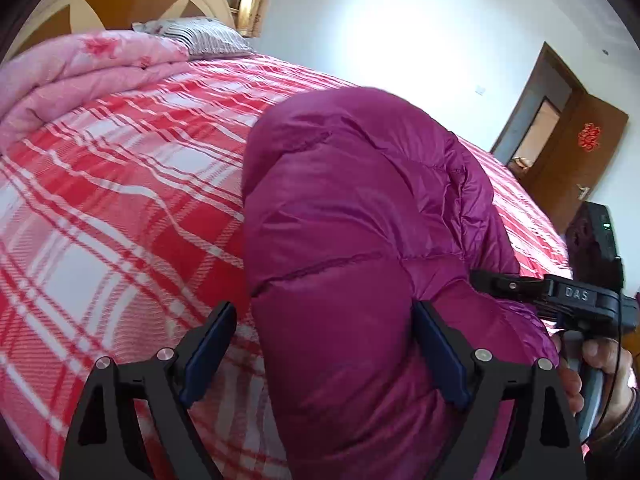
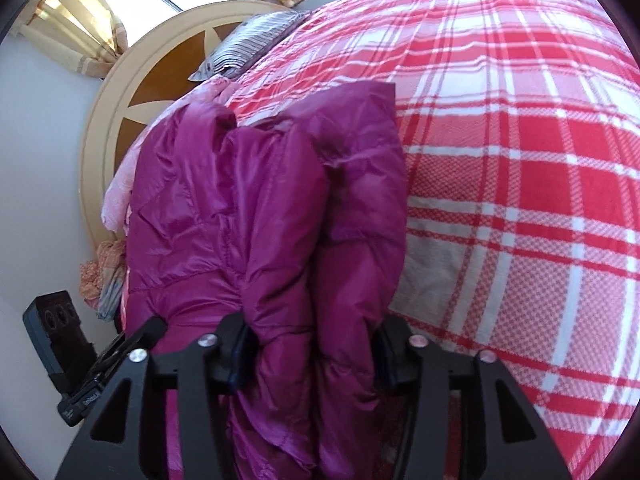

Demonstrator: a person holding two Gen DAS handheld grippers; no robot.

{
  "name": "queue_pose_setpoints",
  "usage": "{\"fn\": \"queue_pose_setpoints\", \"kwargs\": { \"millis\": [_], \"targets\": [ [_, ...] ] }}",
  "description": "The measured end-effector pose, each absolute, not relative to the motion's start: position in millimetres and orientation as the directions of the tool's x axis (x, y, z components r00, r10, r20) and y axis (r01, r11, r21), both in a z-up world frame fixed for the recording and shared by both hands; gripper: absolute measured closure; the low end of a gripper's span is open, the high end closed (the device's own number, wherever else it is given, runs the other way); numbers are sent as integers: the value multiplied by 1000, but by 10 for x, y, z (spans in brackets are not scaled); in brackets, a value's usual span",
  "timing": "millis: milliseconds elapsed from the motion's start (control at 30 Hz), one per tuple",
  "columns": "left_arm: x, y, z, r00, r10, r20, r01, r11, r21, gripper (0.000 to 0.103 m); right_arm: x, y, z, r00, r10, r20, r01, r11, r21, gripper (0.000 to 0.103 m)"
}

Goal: Fold large clothes
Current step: 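Lower the bundle onto the bed and open both tools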

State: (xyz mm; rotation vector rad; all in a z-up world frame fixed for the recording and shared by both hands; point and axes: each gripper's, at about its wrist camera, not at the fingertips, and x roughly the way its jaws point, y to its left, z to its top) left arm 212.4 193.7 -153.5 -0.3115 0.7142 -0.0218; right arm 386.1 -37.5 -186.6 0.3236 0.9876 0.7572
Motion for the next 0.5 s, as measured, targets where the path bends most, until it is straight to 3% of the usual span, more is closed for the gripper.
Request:
{"fn": "queue_pose_setpoints", "kwargs": {
  "millis": [133, 200, 267, 500],
  "targets": [
    [1908, 1817, -1180, 790, 5, -613, -135, 977, -166, 14, 3574, -411, -1552, 444, 630, -637, -454, 771, 446, 35],
    [1749, 1757, -944, 830, 22, -558, -121, 983, -141, 14, 3385, -456, -1385, 515, 596, -616, -459, 799, 389, 20],
    [1617, 1705, -748, 850, 27, -525, -111, 985, -129, 13, 3108, -510, -1161, 590, 572, -570, -474, 817, 329, 14],
    [1337, 1513, -305, 888, 25, -459, -70, 994, -82, 13, 2466, -569, -743, 704, 510, -494, -477, 855, 204, 7]
  ]
}}
